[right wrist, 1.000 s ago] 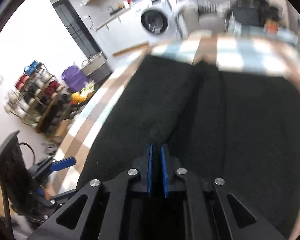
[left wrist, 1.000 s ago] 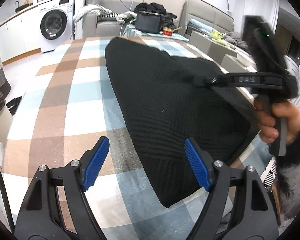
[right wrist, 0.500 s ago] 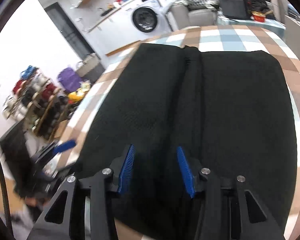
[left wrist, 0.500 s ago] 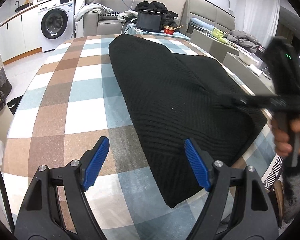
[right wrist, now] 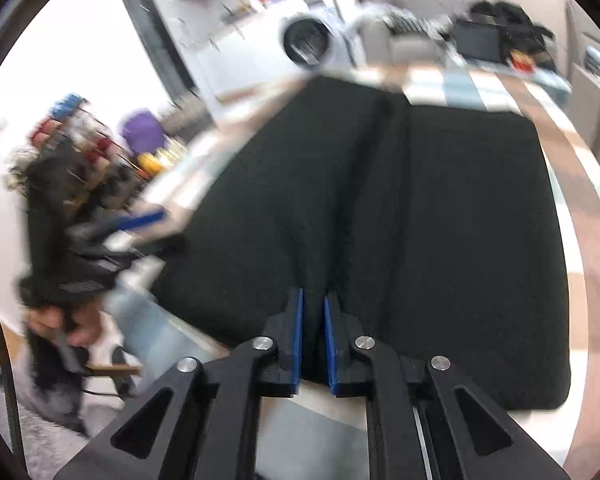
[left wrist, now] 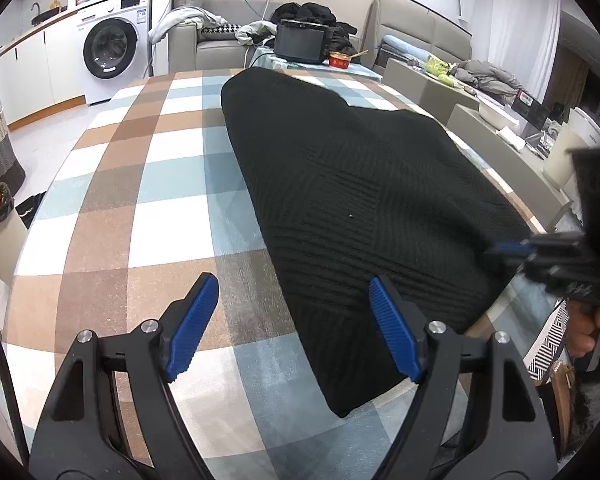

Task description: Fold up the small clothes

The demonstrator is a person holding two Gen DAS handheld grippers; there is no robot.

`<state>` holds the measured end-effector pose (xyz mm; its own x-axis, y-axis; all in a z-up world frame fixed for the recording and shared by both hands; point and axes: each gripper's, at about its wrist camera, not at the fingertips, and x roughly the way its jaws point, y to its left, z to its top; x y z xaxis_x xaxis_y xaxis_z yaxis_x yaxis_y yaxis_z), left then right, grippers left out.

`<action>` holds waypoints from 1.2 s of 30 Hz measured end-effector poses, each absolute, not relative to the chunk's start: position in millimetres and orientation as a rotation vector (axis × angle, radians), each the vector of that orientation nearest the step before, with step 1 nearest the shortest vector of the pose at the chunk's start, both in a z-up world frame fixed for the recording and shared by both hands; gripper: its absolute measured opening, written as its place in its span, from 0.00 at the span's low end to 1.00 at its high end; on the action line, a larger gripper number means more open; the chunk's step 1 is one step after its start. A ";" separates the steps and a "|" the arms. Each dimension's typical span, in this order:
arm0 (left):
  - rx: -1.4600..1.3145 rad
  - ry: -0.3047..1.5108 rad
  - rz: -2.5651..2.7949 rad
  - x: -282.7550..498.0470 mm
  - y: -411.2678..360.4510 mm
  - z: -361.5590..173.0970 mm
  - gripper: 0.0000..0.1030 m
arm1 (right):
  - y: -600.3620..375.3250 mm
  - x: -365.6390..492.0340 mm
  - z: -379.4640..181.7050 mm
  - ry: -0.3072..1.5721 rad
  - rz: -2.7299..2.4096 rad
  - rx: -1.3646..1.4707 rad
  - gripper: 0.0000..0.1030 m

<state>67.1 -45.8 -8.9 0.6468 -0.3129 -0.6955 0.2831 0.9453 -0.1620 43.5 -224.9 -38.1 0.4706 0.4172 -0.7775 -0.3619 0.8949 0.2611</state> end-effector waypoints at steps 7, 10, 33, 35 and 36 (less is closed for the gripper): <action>-0.058 0.812 -0.332 68.8 -46.5 -8.2 0.73 | -230.4 46.3 -16.8 0.931 0.524 0.042 0.27; -0.029 0.801 -0.326 65.9 -48.9 -8.8 0.74 | -232.0 52.2 -18.6 0.942 0.547 0.038 0.29; -0.133 0.856 -0.318 120.3 -35.4 -4.0 0.74 | -192.3 206.9 -32.0 0.956 0.524 0.024 0.18; -0.148 0.859 -0.317 124.1 -32.9 -3.7 0.73 | -187.9 198.5 -21.4 0.891 0.530 -0.015 0.11; -0.155 0.860 -0.313 126.1 -31.9 -2.5 0.73 | -185.9 192.2 -12.2 0.852 0.530 -0.044 0.10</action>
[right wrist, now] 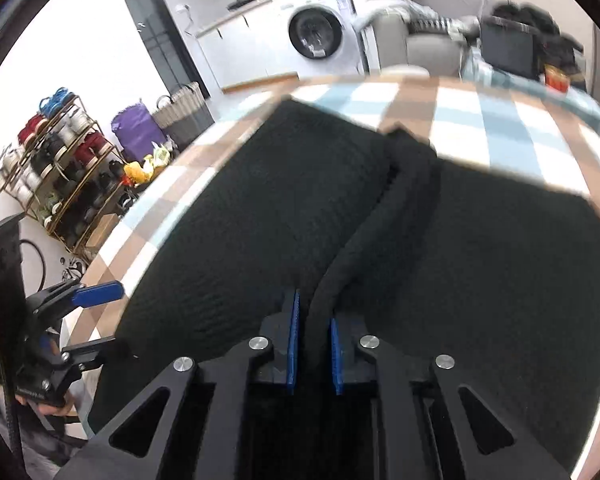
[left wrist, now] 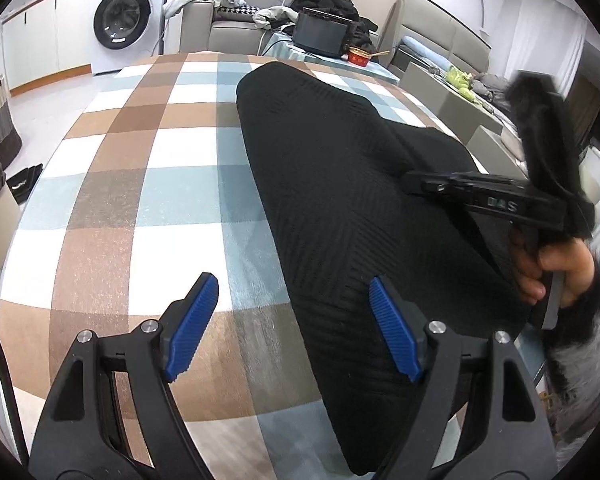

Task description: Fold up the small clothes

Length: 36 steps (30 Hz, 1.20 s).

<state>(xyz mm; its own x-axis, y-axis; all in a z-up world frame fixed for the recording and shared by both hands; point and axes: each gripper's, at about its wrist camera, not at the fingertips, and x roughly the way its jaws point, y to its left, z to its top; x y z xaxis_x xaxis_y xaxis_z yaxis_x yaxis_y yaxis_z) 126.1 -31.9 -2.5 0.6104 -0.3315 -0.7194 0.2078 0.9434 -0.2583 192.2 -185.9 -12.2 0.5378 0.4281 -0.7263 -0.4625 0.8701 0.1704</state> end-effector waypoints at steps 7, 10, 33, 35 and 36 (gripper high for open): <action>-0.182 0.840 -0.376 129.7 -36.6 17.6 0.76 | -240.9 160.8 28.2 0.793 0.355 -0.084 0.11; -0.161 0.860 -0.384 138.6 -50.5 12.0 0.76 | -275.8 184.4 -13.6 0.949 0.270 -0.011 0.15; -0.255 0.894 -0.422 200.7 -89.3 -21.1 0.20 | -340.3 121.4 -33.1 0.910 0.185 0.164 0.18; -0.257 0.890 -0.419 199.5 -83.5 -19.8 0.18 | -330.1 123.8 -35.6 0.914 0.190 0.161 0.18; -0.262 0.887 -0.411 198.0 -79.8 -19.3 0.17 | -325.0 124.4 -36.7 0.914 0.201 0.159 0.18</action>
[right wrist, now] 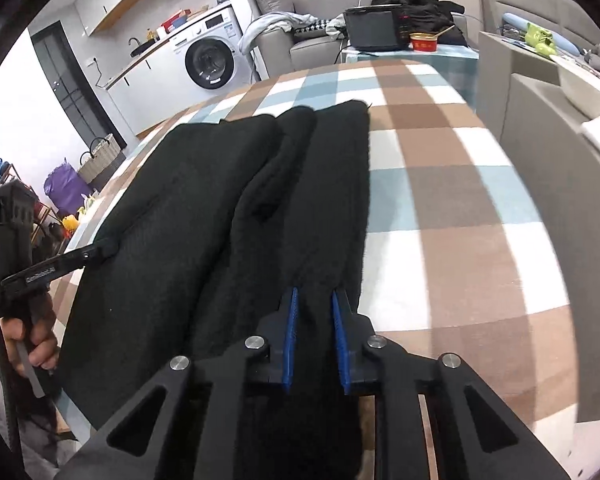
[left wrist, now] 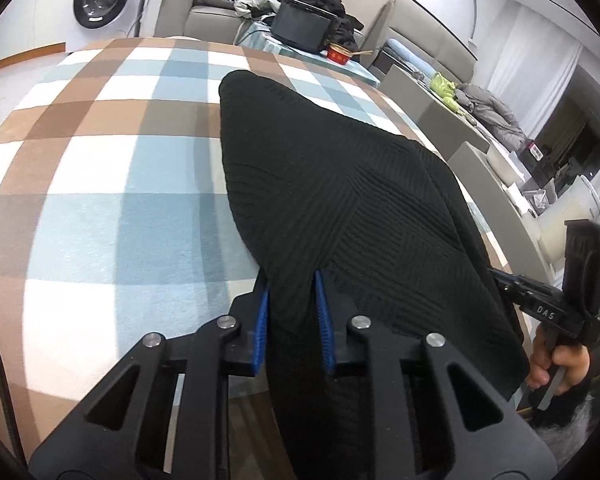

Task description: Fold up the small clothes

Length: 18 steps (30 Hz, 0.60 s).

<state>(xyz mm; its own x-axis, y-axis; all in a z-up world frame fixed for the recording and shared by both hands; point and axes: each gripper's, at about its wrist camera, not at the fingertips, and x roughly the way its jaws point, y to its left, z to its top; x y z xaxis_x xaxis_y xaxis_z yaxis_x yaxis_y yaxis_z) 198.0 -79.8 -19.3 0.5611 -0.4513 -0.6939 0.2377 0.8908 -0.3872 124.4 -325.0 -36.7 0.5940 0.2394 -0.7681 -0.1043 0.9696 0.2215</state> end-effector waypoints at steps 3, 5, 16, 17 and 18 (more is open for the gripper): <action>-0.250 0.882 -0.368 189.7 -64.8 -17.8 0.17 | -307.4 125.6 -39.3 0.924 0.253 0.158 0.18; -0.240 0.875 -0.337 183.1 -51.0 -16.6 0.17 | -296.2 124.6 -41.3 0.930 0.299 0.169 0.18; -0.192 0.819 -0.286 175.3 -15.6 -0.8 0.48 | -292.0 165.6 -15.0 0.853 0.402 0.322 0.43; -0.182 0.810 -0.284 174.8 -17.1 1.1 0.53 | -284.1 176.5 -16.2 0.870 0.409 0.311 0.43; -0.180 0.804 -0.286 174.9 -16.3 2.8 0.59 | -278.2 185.7 -18.4 0.889 0.403 0.304 0.43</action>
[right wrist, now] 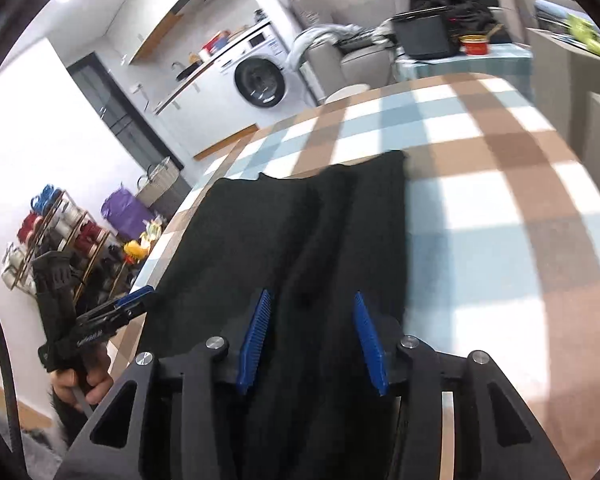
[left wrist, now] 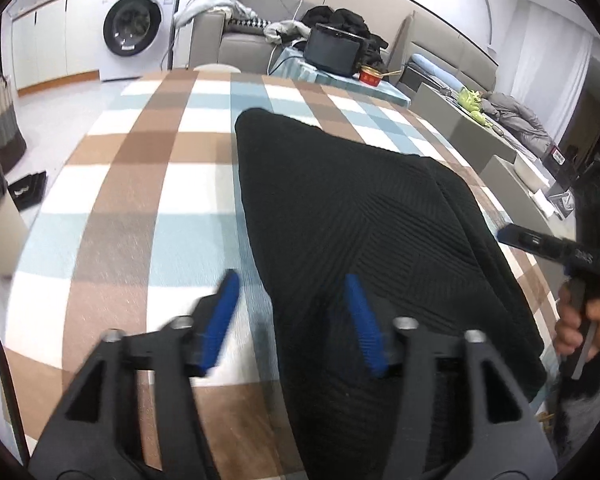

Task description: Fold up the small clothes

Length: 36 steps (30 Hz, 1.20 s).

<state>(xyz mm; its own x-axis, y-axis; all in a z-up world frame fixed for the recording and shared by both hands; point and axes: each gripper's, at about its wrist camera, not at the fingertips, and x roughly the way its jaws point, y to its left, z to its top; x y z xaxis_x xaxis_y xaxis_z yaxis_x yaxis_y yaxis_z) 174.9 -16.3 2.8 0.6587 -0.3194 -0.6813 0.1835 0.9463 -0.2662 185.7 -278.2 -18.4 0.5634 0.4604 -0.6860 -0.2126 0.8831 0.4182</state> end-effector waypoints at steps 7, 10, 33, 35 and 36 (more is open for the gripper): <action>-0.148 0.779 -0.303 166.9 -19.0 6.3 0.73 | -248.1 249.2 -42.6 0.997 0.461 0.310 0.42; -0.162 0.785 -0.305 167.1 -17.9 4.9 0.73 | -232.6 254.6 -32.5 0.958 0.459 0.200 0.12; -0.153 0.811 -0.316 163.8 -37.5 -5.2 0.73 | -283.6 172.4 -34.8 0.981 0.412 0.263 0.41; -0.148 0.820 -0.326 163.3 -41.7 -7.4 0.73 | -275.8 167.5 -35.6 0.956 0.406 0.210 0.39; -0.145 0.821 -0.328 163.3 -42.8 -7.7 0.73 | -272.8 167.4 -35.5 0.955 0.400 0.186 0.21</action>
